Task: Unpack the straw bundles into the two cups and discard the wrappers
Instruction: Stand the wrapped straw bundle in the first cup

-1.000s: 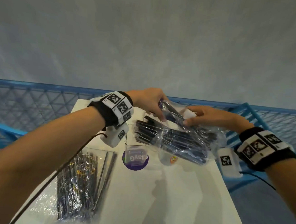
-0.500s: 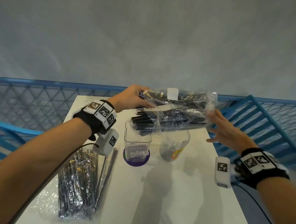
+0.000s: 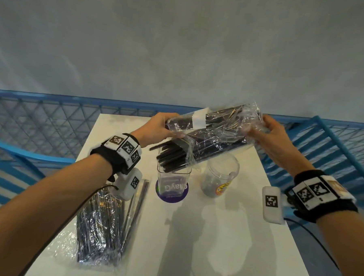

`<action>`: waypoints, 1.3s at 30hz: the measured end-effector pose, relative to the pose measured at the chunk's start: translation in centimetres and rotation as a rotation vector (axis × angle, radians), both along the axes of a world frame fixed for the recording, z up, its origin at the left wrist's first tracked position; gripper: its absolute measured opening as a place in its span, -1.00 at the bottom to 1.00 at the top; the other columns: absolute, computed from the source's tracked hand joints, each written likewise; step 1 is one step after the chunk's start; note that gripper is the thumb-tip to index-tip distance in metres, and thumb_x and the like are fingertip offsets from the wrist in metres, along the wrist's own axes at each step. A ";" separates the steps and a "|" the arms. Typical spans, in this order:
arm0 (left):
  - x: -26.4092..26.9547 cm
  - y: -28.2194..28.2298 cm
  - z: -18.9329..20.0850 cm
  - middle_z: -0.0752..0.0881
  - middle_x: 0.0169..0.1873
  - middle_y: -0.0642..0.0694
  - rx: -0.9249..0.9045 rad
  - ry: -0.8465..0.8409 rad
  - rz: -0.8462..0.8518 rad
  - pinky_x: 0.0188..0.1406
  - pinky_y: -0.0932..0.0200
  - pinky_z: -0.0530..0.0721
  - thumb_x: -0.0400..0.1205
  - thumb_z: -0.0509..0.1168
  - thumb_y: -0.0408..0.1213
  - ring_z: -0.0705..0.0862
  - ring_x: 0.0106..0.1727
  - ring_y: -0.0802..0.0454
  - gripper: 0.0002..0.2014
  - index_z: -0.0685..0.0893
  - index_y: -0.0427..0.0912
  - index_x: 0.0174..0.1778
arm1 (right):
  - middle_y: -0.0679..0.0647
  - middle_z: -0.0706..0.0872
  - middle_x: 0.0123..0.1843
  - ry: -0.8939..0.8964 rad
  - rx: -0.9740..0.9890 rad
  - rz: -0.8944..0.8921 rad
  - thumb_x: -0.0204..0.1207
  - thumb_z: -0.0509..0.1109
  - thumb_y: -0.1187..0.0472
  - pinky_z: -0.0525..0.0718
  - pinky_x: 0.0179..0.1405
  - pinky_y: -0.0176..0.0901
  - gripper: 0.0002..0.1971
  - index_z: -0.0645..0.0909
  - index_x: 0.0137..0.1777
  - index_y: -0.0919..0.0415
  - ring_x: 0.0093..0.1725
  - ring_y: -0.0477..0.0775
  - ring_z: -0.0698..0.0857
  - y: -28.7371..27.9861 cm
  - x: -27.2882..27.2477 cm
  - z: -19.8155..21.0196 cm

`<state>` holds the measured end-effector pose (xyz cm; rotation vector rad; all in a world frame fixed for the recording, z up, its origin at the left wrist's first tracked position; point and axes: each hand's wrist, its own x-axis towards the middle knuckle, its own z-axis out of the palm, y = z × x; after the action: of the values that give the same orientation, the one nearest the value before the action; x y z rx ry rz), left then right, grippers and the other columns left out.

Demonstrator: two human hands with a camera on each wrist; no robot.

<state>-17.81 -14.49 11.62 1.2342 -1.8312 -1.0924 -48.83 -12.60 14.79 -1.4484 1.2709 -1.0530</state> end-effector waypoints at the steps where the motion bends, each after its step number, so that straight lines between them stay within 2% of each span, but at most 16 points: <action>1: -0.1 0.0 -0.2 0.79 0.07 -0.07 0.001 0.001 -0.002 0.17 0.03 0.69 0.49 0.48 -0.31 0.75 0.10 0.01 -0.58 0.66 -0.16 0.28 | 0.05 0.79 0.12 -0.007 -0.003 -0.002 0.13 0.64 -0.07 0.70 0.10 -0.12 -0.35 0.59 0.24 0.09 0.12 0.03 0.78 0.1 0.2 0.0; 4: -0.6 0.2 -0.7 0.76 0.07 0.01 -0.006 -0.035 -0.026 0.14 0.11 0.65 0.52 0.47 -0.25 0.72 0.10 0.09 -0.63 0.64 -0.06 0.26 | -0.02 0.75 0.02 -0.047 0.011 -0.035 0.22 0.59 0.11 0.74 -0.10 -0.15 -0.45 0.54 0.23 0.12 -0.03 -0.03 0.77 -0.1 0.2 -0.4; 7: -1.3 0.3 -1.4 0.68 0.21 0.02 -0.032 -0.188 -0.073 0.21 0.11 0.58 0.56 0.42 -0.08 0.65 0.20 0.07 -0.55 0.56 -0.01 0.37 | 0.09 0.71 0.09 -0.087 0.061 -0.099 0.42 0.50 0.31 0.74 0.01 0.16 -0.57 0.48 0.26 0.16 0.06 0.20 0.73 -0.2 -0.1 -1.5; 9: -1.6 0.2 -1.7 0.63 0.31 0.00 -0.053 -0.298 -0.099 0.31 0.03 0.54 0.59 0.37 -0.01 0.60 0.26 0.03 -0.51 0.50 0.01 0.43 | 0.17 0.71 0.17 -0.107 0.073 -0.137 0.47 0.46 0.39 0.79 -0.03 0.12 -0.60 0.48 0.26 0.16 0.09 0.23 0.75 -0.2 -0.3 -2.3; 11: -1.8 0.3 -1.5 0.61 0.35 -0.01 -0.058 -0.329 -0.109 0.29 0.05 0.52 0.61 0.35 -0.03 0.57 0.26 0.04 -0.50 0.47 0.00 0.46 | 0.23 0.69 0.26 -0.127 0.071 -0.160 0.49 0.43 0.42 0.82 -0.13 0.02 -0.63 0.49 0.24 0.12 0.10 0.22 0.77 -0.3 -0.4 -2.9; 13: -2.0 0.3 -0.9 0.61 0.32 0.00 -0.074 -0.327 -0.122 0.20 0.17 0.46 0.61 0.36 -0.09 0.56 0.21 0.09 -0.52 0.48 -0.03 0.45 | 0.24 0.67 0.30 -0.167 0.081 -0.169 0.48 0.44 0.42 0.80 -0.05 0.16 -0.59 0.49 0.27 0.11 0.15 0.27 0.75 -0.4 -0.5 -3.6; 15: -2.2 0.4 -0.4 0.63 0.27 0.00 -0.055 -0.327 -0.153 0.19 0.15 0.48 0.59 0.39 -0.11 0.57 0.18 0.09 -0.54 0.51 -0.05 0.41 | 0.24 0.67 0.30 -0.207 0.091 -0.187 0.48 0.45 0.41 0.75 0.04 0.29 -0.57 0.48 0.29 0.10 0.19 0.31 0.74 -0.4 -0.5 -4.2; 18: -2.2 0.0 0.1 0.69 0.18 0.02 0.072 -0.298 -0.202 0.29 0.01 0.54 0.49 0.49 -0.10 0.63 0.18 0.06 -0.49 0.54 -0.04 0.35 | 0.21 0.68 0.30 -0.255 0.097 -0.228 0.48 0.45 0.41 0.79 -0.09 0.12 -0.58 0.49 0.28 0.08 0.17 0.24 0.76 -0.4 -0.3 -4.8; 21: -2.5 -0.1 0.4 0.69 0.18 0.03 0.190 -0.294 -0.258 0.31 0.01 0.55 0.36 0.59 -0.10 0.64 0.20 0.07 -0.34 0.50 -0.04 0.35 | 0.18 0.65 0.31 -0.265 0.091 -0.263 0.49 0.46 0.40 0.78 -0.23 -0.04 -0.57 0.47 0.30 0.11 0.15 0.18 0.75 -0.4 -0.2 -5.1; 24: -3.2 0.2 0.1 0.56 0.32 0.03 0.200 -0.388 -0.299 0.31 0.12 0.46 0.27 0.65 -0.20 0.54 0.27 0.06 -0.12 0.35 -0.01 0.48 | 0.21 0.61 0.37 -0.255 0.108 -0.301 0.48 0.47 0.37 0.77 -0.03 0.17 -0.56 0.46 0.32 0.13 0.23 0.26 0.70 -0.5 -0.1 -5.6; 26: -3.6 0.4 -0.6 0.50 0.38 -0.01 0.131 -0.489 -0.290 0.34 0.11 0.43 0.23 0.67 -0.23 0.49 0.31 0.04 0.01 0.26 0.00 0.55 | 0.21 0.61 0.38 -0.251 0.122 -0.326 0.48 0.47 0.35 0.73 0.10 0.29 -0.55 0.46 0.34 0.12 0.23 0.26 0.70 -0.5 -0.1 -5.9; 28: -3.7 0.3 -1.2 0.50 0.42 -0.05 0.052 -0.547 -0.263 0.39 0.04 0.43 0.24 0.67 -0.21 0.48 0.36 -0.03 0.02 0.24 -0.01 0.57 | 0.20 0.62 0.37 -0.244 0.132 -0.331 0.49 0.47 0.35 0.70 0.17 0.34 -0.57 0.46 0.32 0.11 0.23 0.26 0.69 -0.5 -0.2 -6.0; 30: -3.6 0.1 -1.4 0.53 0.41 -0.08 0.009 -0.545 -0.244 0.40 0.00 0.46 0.28 0.64 -0.22 0.50 0.36 -0.04 -0.04 0.27 -0.03 0.55 | 0.20 0.64 0.32 -0.241 0.138 -0.334 0.51 0.44 0.37 0.73 0.11 0.25 -0.60 0.46 0.29 0.11 0.18 0.21 0.71 -0.5 -0.2 -5.8; 34: -3.4 -0.4 -0.8 0.64 0.27 -0.06 -0.002 -0.479 -0.234 0.31 0.04 0.52 0.36 0.58 -0.27 0.56 0.22 0.04 -0.27 0.43 -0.04 0.43 | 0.12 0.68 0.17 -0.270 0.114 -0.338 0.53 0.41 0.38 0.72 -0.18 -0.06 -0.63 0.45 0.30 0.18 0.03 0.05 0.74 -0.7 0.1 -5.2; 37: -3.4 -0.8 -0.2 0.66 0.24 -0.06 -0.011 -0.459 -0.223 0.32 0.03 0.52 0.39 0.56 -0.30 0.57 0.19 0.06 -0.37 0.49 -0.07 0.37 | 0.11 0.67 0.12 -0.318 0.111 -0.366 0.55 0.38 0.39 0.70 -0.23 -0.10 -0.61 0.40 0.33 0.18 -0.03 0.04 0.74 -1.0 0.6 -4.6; 39: -3.5 -1.0 0.0 0.65 0.26 -0.06 -0.041 -0.437 -0.209 0.27 0.08 0.51 0.39 0.56 -0.31 0.56 0.16 0.08 -0.36 0.49 -0.10 0.39 | 0.15 0.67 0.16 -0.436 0.149 -0.399 0.54 0.42 0.34 0.74 -0.24 -0.15 -0.51 0.31 0.40 0.17 -0.01 0.06 0.73 -1.2 0.9 -4.5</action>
<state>-21.32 -15.45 11.65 1.3590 -2.3430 -0.9369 -47.95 -13.76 10.27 -0.8062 1.3046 -1.4124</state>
